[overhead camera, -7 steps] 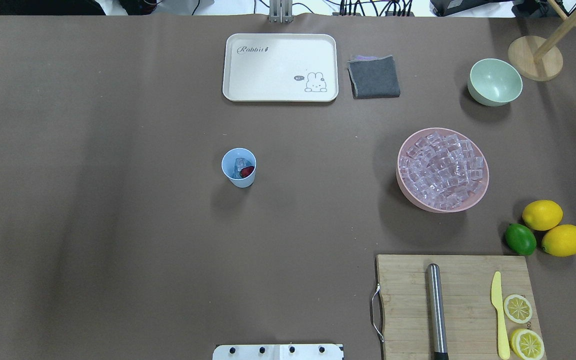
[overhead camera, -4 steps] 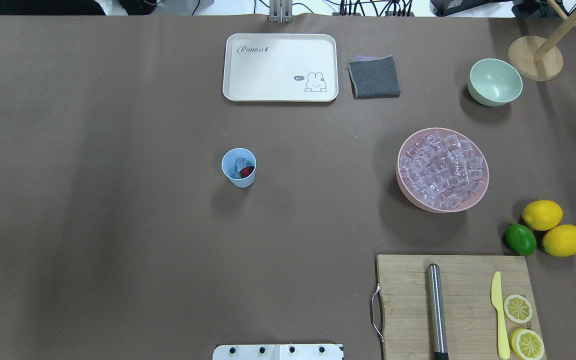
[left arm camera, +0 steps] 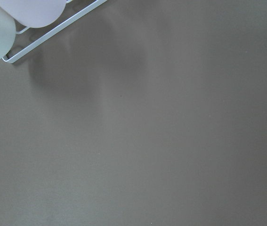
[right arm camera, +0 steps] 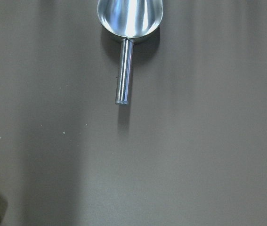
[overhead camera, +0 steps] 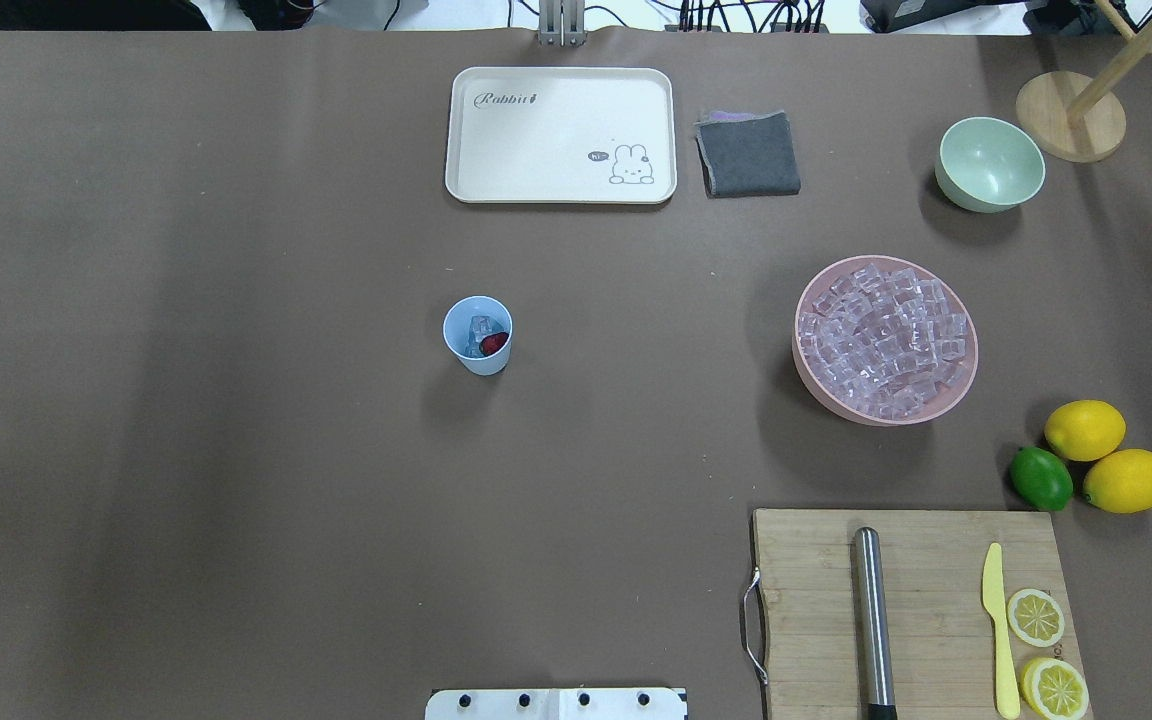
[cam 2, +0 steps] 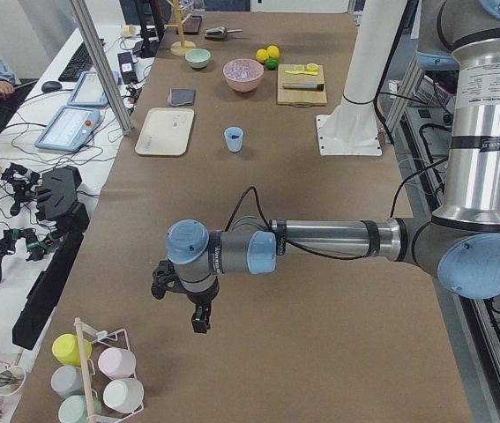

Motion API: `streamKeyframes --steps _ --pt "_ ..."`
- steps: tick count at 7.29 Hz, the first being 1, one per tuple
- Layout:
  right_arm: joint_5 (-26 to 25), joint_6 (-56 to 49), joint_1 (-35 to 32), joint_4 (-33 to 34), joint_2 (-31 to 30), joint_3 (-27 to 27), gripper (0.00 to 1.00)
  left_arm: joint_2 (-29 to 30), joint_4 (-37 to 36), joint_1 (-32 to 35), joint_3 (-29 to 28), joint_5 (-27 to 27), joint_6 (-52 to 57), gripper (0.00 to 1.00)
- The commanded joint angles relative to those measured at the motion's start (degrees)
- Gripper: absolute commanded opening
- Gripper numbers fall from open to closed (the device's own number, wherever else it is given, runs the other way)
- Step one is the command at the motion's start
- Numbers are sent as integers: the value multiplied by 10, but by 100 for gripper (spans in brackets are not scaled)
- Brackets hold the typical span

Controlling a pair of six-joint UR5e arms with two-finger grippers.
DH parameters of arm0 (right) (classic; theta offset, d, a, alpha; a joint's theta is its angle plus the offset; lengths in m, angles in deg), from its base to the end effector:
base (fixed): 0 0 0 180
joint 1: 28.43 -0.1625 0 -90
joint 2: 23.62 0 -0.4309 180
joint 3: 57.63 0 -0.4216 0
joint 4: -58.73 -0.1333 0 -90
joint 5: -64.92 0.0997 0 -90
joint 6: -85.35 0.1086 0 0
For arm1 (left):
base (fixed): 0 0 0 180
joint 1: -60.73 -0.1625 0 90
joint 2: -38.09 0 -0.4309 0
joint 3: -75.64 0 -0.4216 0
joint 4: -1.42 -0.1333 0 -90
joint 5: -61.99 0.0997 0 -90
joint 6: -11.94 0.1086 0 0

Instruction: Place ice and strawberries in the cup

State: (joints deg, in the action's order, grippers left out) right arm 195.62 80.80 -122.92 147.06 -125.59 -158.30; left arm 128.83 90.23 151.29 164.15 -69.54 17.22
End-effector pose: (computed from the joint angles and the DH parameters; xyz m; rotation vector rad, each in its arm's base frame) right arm 0.0961 -0.4261 0.6753 0.0621 -0.7077 -0.0033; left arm -0.0664 -0.5234 0.6835 0.0046 0.7256 0.0665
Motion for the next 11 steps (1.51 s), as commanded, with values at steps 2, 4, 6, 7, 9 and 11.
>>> streamKeyframes --steps 2,4,6,7,9,11 --pt "1 2 0 0 -1 -1 100 -5 1 1 11 -3 -1 98" --pt "2 2 0 0 -1 -1 100 -7 1 2 16 -4 -1 98" --pt "3 3 0 0 -1 -1 100 -17 2 2 19 -7 -2 98" --pt "8 2 0 0 -1 -1 100 -17 2 2 19 -7 -2 98" --pt "11 2 0 -1 -1 -1 100 -18 2 2 18 -7 -2 98" --pt "11 2 0 -1 -1 -1 100 -19 1 2 18 -7 -2 98"
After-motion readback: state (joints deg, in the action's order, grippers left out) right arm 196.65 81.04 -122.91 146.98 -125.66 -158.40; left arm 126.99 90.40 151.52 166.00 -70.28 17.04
